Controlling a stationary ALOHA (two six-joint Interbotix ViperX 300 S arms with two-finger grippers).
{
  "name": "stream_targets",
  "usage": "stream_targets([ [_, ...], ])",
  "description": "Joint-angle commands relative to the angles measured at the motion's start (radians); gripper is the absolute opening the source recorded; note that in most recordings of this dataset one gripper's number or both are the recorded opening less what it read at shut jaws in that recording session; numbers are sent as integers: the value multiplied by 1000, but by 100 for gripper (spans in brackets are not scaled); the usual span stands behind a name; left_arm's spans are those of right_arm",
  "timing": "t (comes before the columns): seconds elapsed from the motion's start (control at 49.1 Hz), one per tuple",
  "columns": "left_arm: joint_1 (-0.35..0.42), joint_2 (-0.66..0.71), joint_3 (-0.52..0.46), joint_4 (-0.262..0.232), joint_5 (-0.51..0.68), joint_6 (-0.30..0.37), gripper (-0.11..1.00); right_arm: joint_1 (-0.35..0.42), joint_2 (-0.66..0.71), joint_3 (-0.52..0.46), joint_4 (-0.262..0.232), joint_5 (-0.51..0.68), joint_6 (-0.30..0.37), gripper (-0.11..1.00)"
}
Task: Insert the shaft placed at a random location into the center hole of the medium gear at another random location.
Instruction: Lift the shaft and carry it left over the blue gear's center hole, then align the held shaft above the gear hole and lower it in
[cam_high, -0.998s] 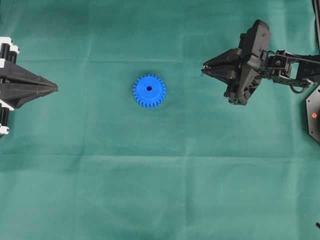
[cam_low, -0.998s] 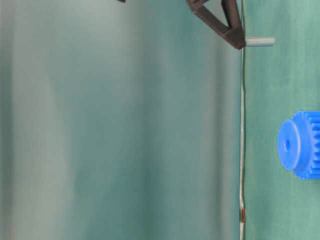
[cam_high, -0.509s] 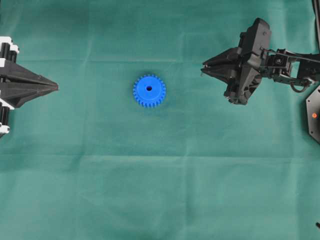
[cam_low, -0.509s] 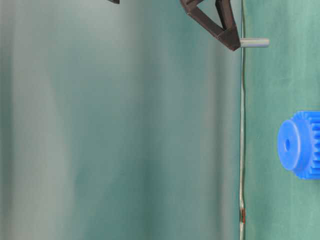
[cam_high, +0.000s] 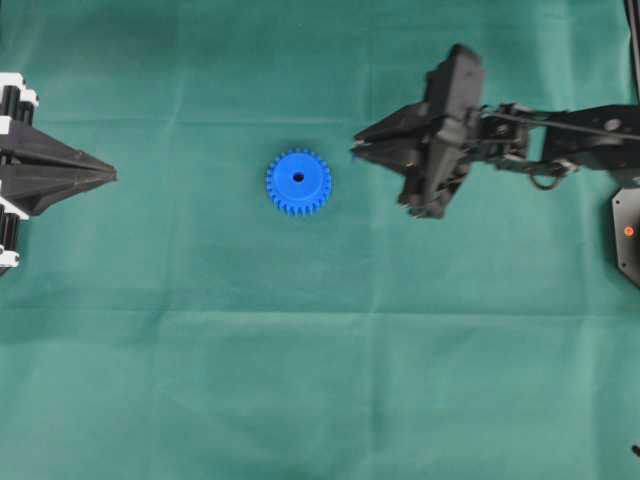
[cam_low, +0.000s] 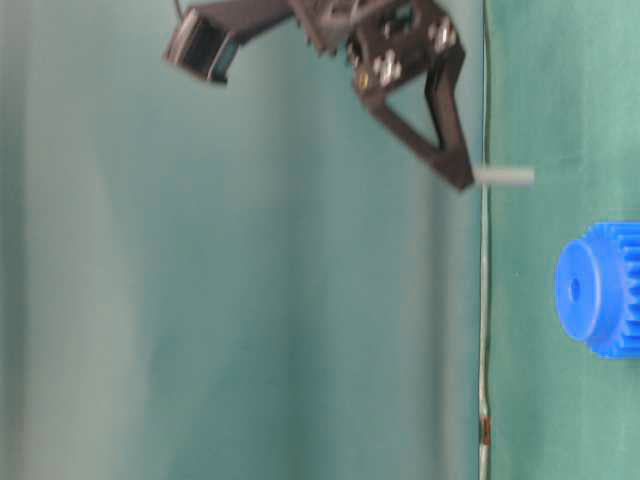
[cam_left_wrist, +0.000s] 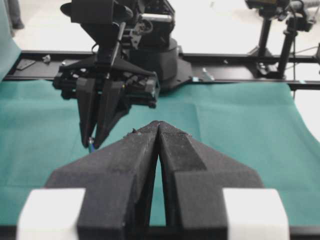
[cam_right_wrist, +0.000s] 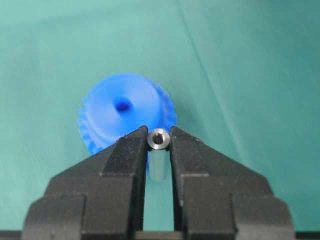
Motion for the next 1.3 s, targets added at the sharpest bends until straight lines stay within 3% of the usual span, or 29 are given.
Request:
stream_targets([
  [0.0, 3, 8, -21, 2, -5, -3, 0, 15, 18, -67, 5, -8, 5, 14],
  [0.428, 5, 8, -21, 2, -5, -3, 0, 49, 147, -213, 3, 2, 5, 14],
  [1.283, 3, 8, -21, 2, -5, -3, 0, 44, 173, -210, 5, 3, 0, 14],
])
